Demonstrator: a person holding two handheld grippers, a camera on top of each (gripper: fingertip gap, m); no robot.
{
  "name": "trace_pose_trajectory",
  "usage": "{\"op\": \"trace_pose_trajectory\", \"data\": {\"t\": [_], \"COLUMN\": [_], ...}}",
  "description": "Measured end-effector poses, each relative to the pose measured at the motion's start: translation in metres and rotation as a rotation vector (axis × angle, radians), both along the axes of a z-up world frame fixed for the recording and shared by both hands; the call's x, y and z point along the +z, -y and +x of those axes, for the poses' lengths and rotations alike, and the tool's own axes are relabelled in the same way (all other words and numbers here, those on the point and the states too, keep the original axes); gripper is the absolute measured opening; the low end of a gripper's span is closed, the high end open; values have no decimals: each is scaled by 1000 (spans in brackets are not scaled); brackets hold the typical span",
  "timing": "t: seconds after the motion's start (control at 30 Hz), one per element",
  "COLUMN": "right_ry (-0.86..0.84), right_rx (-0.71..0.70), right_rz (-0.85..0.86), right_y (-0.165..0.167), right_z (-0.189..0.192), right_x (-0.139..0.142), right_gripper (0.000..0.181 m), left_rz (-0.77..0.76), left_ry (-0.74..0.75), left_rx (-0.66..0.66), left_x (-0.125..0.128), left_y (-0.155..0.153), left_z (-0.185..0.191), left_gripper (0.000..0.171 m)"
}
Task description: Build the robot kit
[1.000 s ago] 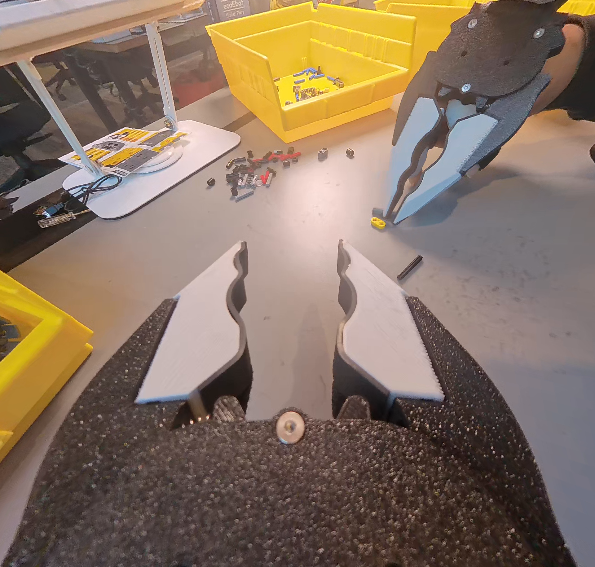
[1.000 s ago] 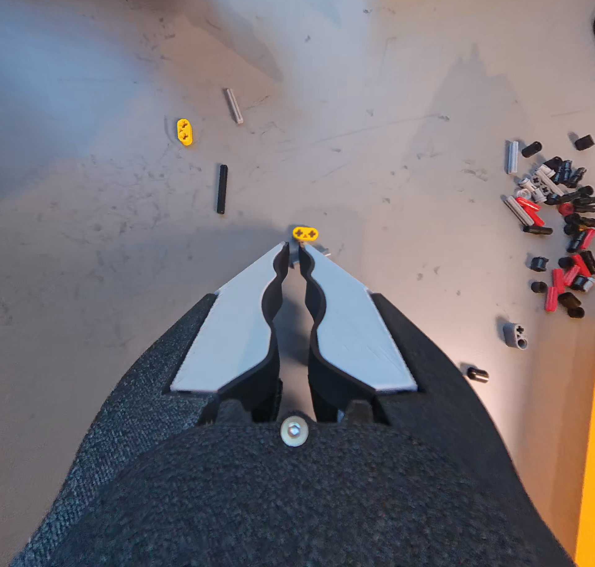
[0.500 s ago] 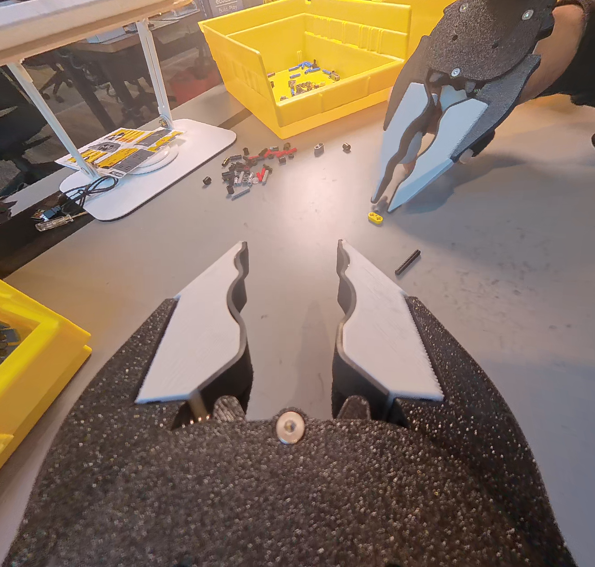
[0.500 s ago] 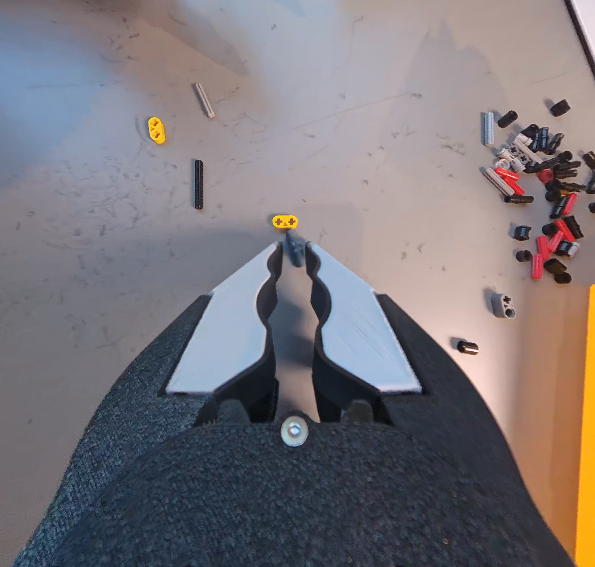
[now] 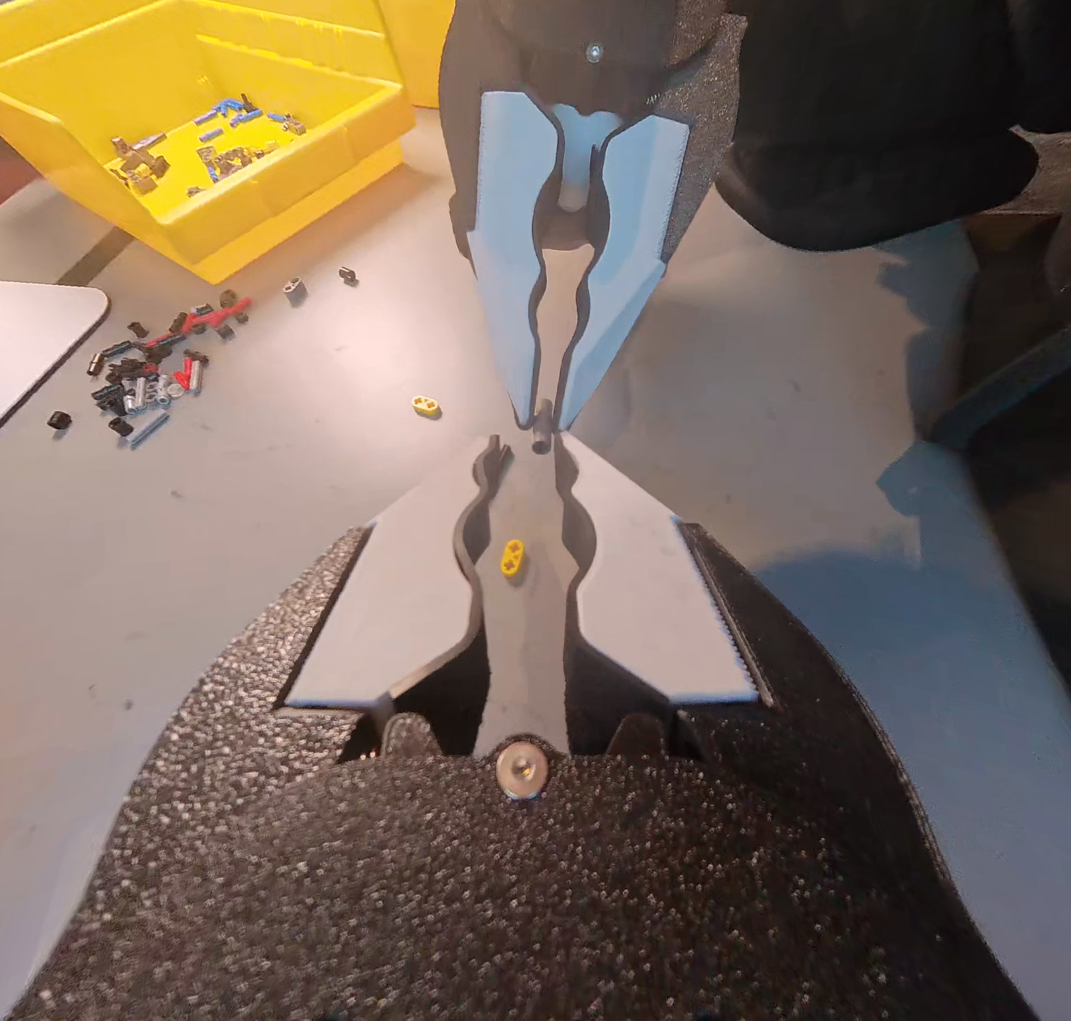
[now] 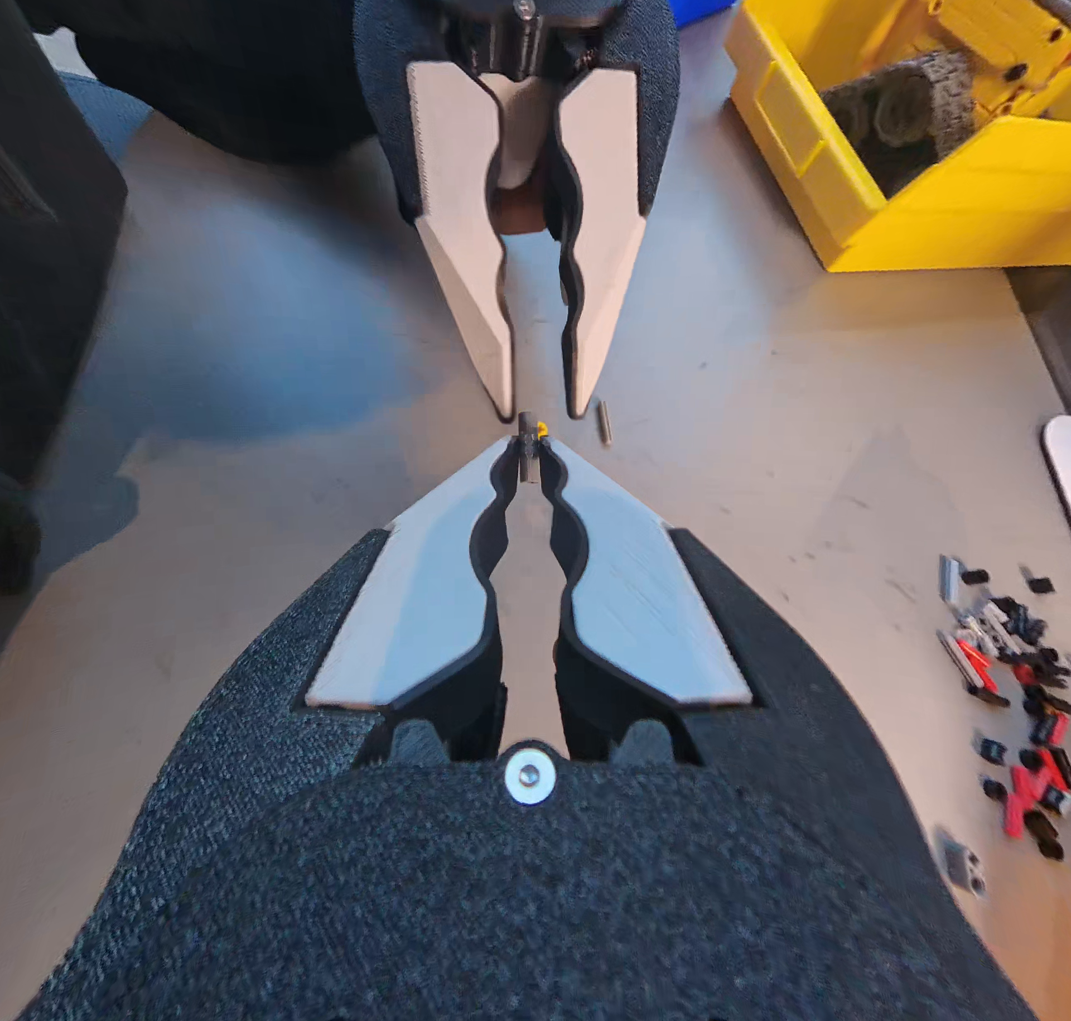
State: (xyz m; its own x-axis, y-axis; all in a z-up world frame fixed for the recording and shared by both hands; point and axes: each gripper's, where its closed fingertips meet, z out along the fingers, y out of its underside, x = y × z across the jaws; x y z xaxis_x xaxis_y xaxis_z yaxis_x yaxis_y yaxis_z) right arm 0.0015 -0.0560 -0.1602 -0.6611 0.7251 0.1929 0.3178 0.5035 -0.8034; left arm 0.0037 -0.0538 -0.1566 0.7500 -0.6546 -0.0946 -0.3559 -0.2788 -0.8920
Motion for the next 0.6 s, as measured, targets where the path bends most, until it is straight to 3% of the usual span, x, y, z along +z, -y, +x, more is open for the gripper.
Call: {"op": "trace_pose_trajectory", "data": {"t": [0.1,0.47,0.6], "right_ry": [-2,64,104], "right_rx": [-6,26,-19], "right_rz": [14,24,1], "right_y": [3,10,-3], "right_z": [-2,4,3], "right_x": [-2,-21,-23], "right_gripper": [7,7,18], "left_rz": [-28,-130,-204], "left_ry": [12,-68,-126], "left_rx": [-29,-70,-77], "left_x": [-4,-29,-43], "left_y": [5,12,18], "left_z": [2,7,3], "left_gripper": [6,5,5]}}
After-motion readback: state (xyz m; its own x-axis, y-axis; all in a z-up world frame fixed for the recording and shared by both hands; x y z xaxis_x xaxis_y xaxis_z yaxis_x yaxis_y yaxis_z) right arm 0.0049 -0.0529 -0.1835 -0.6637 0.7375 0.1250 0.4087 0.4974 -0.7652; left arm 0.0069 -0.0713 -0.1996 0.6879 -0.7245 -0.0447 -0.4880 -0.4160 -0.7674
